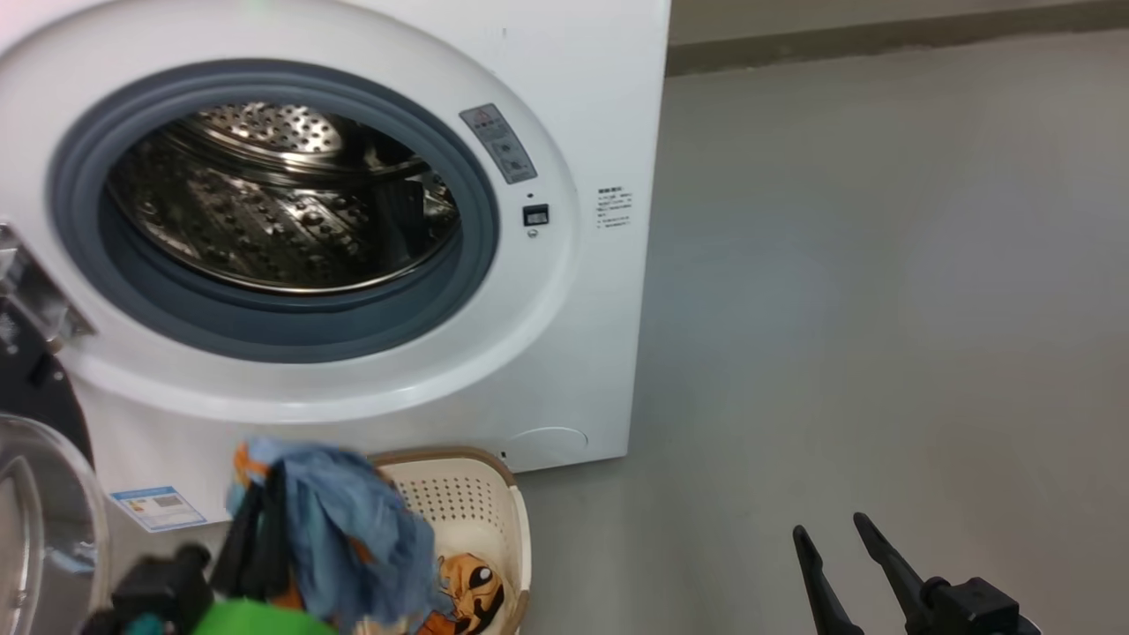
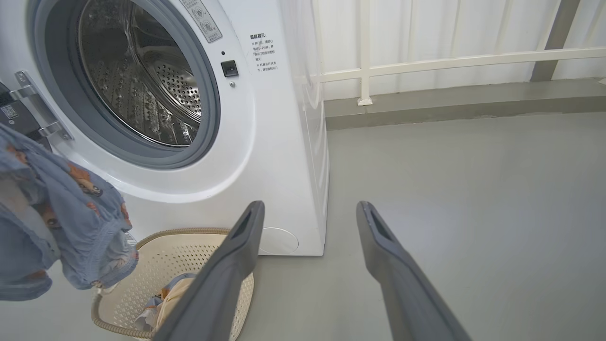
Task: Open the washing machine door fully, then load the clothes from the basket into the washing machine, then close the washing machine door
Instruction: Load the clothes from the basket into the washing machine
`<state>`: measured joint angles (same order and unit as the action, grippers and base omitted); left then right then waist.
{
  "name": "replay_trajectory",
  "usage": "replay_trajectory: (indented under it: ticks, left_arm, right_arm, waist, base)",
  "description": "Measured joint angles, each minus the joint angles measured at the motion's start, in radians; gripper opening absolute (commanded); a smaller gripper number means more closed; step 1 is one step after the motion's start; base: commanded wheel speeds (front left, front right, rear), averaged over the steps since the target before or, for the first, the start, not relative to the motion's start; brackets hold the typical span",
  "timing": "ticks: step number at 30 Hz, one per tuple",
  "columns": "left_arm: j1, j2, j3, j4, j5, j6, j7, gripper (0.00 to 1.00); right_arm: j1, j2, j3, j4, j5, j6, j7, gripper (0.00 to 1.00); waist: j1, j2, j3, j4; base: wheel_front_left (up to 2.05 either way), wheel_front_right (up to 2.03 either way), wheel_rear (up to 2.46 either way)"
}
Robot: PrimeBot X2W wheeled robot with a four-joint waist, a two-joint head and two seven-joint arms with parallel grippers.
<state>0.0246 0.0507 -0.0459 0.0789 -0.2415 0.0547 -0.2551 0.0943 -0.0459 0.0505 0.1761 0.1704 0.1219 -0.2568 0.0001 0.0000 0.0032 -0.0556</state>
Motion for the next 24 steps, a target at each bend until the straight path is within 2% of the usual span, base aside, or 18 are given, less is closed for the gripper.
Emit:
replay_trajectory:
  ticks: [11, 24]
  left_arm:
    - [-0.335, 0.066, 0.074, 0.188, 0.033, -0.044, 0.0, 0.0]
    - [-0.652, 0.136, 0.125, 0.433, 0.09, -0.07, 0.0, 0.0]
  right_arm:
    - [-0.074, 0.0, 0.028, -0.003, 0.016, 0.0, 0.0, 1.0]
    - [-0.124, -0.001, 0.081, -0.002, 0.017, 0.0, 0.0, 1.0]
  waist:
    - [0.0001, 0.0, 0.092, -0.077]
    - [0.0001, 0.0, 0.231, -0.167]
  base:
    - [0.0, 0.0, 0.0]
    - [0.0, 0.0, 0.0]
